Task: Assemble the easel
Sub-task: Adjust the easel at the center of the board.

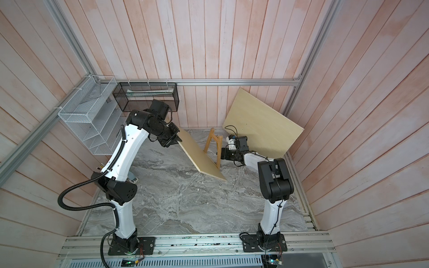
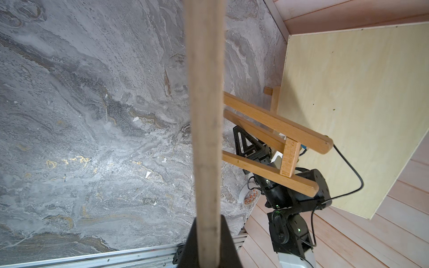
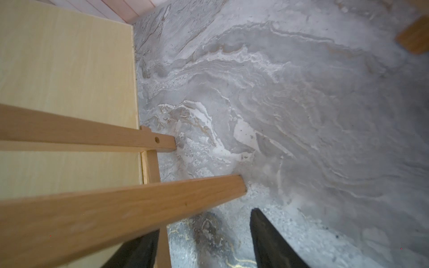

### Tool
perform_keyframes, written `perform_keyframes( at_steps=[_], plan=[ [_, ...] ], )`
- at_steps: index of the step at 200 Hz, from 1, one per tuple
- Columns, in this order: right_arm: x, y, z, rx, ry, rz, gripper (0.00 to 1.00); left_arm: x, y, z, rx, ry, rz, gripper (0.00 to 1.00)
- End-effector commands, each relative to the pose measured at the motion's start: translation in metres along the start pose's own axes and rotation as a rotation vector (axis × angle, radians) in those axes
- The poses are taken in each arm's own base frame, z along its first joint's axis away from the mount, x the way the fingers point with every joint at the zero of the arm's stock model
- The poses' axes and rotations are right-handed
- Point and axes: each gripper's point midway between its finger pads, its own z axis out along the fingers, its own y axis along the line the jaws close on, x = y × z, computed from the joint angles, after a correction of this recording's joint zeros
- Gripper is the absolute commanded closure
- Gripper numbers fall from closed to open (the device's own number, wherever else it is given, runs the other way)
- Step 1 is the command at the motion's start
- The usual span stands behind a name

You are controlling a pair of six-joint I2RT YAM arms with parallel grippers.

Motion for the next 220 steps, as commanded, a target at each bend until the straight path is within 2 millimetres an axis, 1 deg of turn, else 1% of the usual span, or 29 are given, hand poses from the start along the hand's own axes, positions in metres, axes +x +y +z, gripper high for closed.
perform_keyframes(
  at_steps=[1, 13, 45, 87, 110, 137, 167, 198, 220],
  plan=[
    [-0.034, -0.013, -0.001, 0.047, -0.109, 0.042, 0.36, -0.002, 0.012, 0.015, -0.064, 0.023, -0.014, 1.0],
    [-0.038, -0.02, -0.002, 0.08, -0.131, 0.063, 0.37, -0.002, 0.013, 0.015, -0.068, 0.022, -0.016, 1.0],
    [-0.048, -0.029, -0.002, 0.133, -0.152, 0.067, 0.37, -0.004, 0.015, 0.014, -0.071, 0.019, -0.02, 1.0],
    [-0.054, -0.054, -0.003, 0.237, -0.156, 0.115, 0.38, -0.004, 0.015, 0.016, -0.071, 0.025, -0.025, 1.0],
    [-0.054, -0.056, -0.004, 0.238, -0.141, 0.123, 0.38, -0.005, 0.014, 0.016, -0.067, 0.022, -0.029, 1.0],
    [-0.046, -0.047, -0.006, 0.198, -0.115, 0.117, 0.38, -0.006, 0.013, 0.015, -0.065, 0.017, -0.032, 1.0],
    [-0.037, -0.039, -0.018, 0.184, -0.107, 0.113, 0.37, -0.007, 0.011, 0.016, -0.058, 0.015, -0.034, 1.0],
    [-0.024, -0.045, -0.035, 0.243, -0.091, 0.12, 0.37, -0.008, 0.011, 0.015, -0.054, 0.014, -0.033, 1.0],
    [-0.009, -0.048, -0.045, 0.279, -0.063, 0.123, 0.37, -0.008, 0.011, 0.015, -0.052, 0.014, -0.034, 1.0]
  ],
)
